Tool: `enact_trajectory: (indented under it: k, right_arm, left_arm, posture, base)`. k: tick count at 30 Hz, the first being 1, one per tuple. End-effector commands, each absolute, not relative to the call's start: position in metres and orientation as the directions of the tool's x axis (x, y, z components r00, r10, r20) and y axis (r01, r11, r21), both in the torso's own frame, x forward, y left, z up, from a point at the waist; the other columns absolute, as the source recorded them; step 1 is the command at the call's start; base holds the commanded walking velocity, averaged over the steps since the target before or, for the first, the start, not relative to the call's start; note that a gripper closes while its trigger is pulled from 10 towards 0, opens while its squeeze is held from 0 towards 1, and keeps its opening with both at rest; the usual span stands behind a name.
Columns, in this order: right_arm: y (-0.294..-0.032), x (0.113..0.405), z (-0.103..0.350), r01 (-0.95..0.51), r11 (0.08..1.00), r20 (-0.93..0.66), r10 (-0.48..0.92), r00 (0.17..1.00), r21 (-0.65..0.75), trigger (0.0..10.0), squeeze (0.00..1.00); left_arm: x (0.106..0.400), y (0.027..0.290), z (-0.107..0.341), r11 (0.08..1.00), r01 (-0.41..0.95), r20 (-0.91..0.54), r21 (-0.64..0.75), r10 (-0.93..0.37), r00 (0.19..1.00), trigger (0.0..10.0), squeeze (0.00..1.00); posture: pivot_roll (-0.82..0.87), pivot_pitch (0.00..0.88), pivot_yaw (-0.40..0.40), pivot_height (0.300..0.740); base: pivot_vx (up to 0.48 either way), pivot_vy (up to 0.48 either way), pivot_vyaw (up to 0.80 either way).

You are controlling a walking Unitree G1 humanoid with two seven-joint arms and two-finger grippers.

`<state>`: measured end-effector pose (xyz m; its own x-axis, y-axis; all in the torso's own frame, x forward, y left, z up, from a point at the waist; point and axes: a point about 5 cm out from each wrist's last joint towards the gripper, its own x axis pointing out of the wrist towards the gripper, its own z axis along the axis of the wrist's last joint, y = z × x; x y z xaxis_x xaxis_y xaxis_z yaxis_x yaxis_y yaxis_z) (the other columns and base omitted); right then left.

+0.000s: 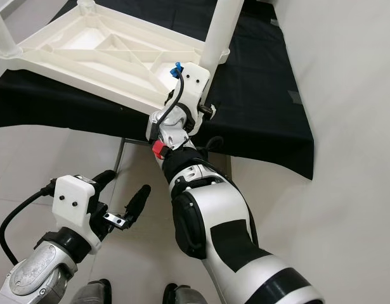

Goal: Building children table

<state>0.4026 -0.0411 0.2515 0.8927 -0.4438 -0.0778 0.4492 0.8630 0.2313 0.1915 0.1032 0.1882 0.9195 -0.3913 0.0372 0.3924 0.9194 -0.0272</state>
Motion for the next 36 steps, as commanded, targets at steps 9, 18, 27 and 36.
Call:
enact_trajectory:
  k: [9, 18, 27, 36]
  right_arm:
    - [-0.043, 0.401, 0.236, 0.446, 0.859, -0.131, -0.426, 0.895, 0.251, 10.0, 0.00]
    - [-0.044, 0.400, 0.228, 0.444, 0.861, -0.141, -0.422, 0.896, 0.248, 10.0, 0.00]
    - [-0.044, 0.399, 0.224, 0.430, 0.869, -0.125, -0.412, 0.903, 0.244, 10.0, 0.00]
    - [-0.044, 0.396, 0.217, 0.393, 0.890, -0.105, -0.379, 0.919, 0.232, 10.0, 0.00]
  left_arm:
    - [0.192, 0.102, 0.183, 0.916, 0.401, 0.021, -0.027, -0.401, 0.916, 10.0, 0.00]
    - [0.193, 0.102, 0.184, 0.916, 0.400, 0.025, -0.026, -0.400, 0.916, 10.0, 0.00]
    - [0.193, 0.103, 0.183, 0.917, 0.399, 0.022, -0.023, -0.398, 0.917, 10.0, 0.00]
    - [0.194, 0.103, 0.183, 0.917, 0.397, 0.024, -0.021, -0.397, 0.918, 10.0, 0.00]
  posture:
    - [0.19, 0.197, -0.170, 0.740]
    - [0.19, 0.196, -0.168, 0.740]
    - [0.19, 0.195, -0.165, 0.740]
    - [0.19, 0.194, -0.163, 0.740]
  base:
    - [0.000, 0.000, 0.00]
    - [0.000, 0.000, 0.00]
    - [0.000, 0.000, 0.00]
    - [0.000, 0.000, 0.00]
